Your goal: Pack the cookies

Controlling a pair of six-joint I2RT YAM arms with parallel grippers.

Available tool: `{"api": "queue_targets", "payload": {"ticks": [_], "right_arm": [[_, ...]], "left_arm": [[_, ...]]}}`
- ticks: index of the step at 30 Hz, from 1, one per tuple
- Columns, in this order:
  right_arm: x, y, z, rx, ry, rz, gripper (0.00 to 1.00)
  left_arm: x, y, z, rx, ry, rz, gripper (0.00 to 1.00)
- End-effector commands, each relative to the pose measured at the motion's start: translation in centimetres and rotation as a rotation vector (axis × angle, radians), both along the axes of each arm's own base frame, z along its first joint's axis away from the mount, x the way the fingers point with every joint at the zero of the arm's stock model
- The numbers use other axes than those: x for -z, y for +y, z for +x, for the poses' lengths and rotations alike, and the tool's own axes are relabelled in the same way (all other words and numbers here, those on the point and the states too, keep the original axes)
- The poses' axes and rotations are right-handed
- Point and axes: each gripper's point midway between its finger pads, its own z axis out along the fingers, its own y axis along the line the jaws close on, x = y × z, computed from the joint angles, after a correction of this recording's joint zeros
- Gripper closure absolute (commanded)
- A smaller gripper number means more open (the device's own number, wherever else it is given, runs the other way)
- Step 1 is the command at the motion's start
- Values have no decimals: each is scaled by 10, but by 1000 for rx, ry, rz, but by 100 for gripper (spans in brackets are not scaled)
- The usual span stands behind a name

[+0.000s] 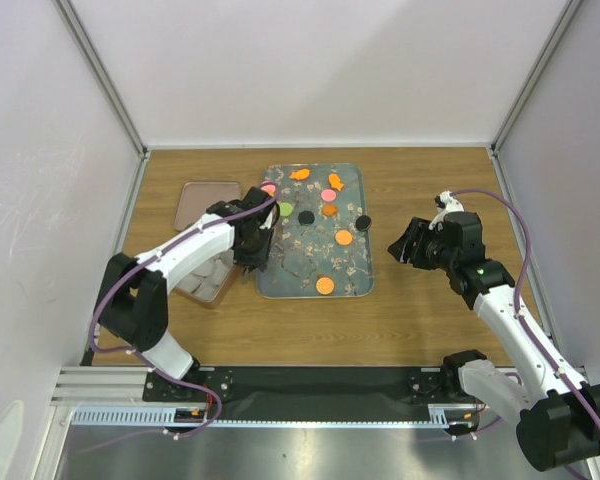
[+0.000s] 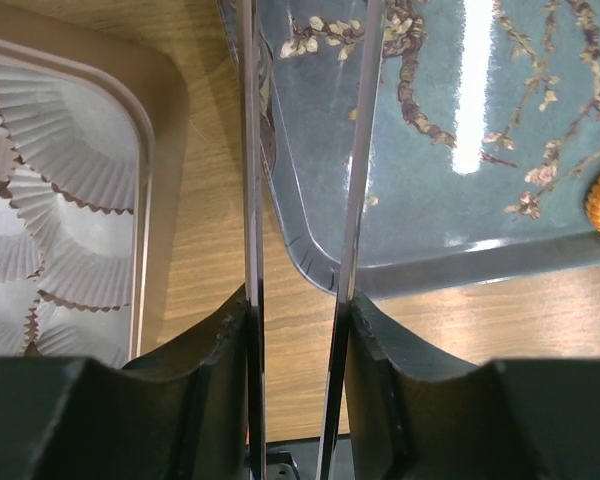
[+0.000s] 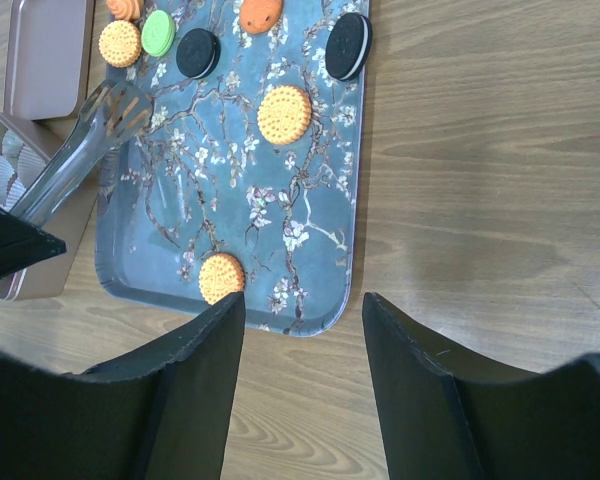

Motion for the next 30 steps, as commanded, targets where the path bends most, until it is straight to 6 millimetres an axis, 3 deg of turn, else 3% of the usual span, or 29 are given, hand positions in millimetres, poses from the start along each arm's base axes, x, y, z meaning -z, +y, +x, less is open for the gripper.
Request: {"api": "queue_targets", "payload": {"ticks": [1,16,22,30], "right_arm": [[-9,1,5,6,-38,15,43],[-9,2,5,3,-37,16,44],[-8,3,4,-4,-31,21,43],[-8,5,4,-13,-33,27,43]], "left_arm": [[-26,-5,-2,31,-66,-49,62],[-81,2,-19,10,-193,-75,62],[-104,22,-37,-45,-246,-76,60],[-99,63,-56,-149,-234,-70,58]]}}
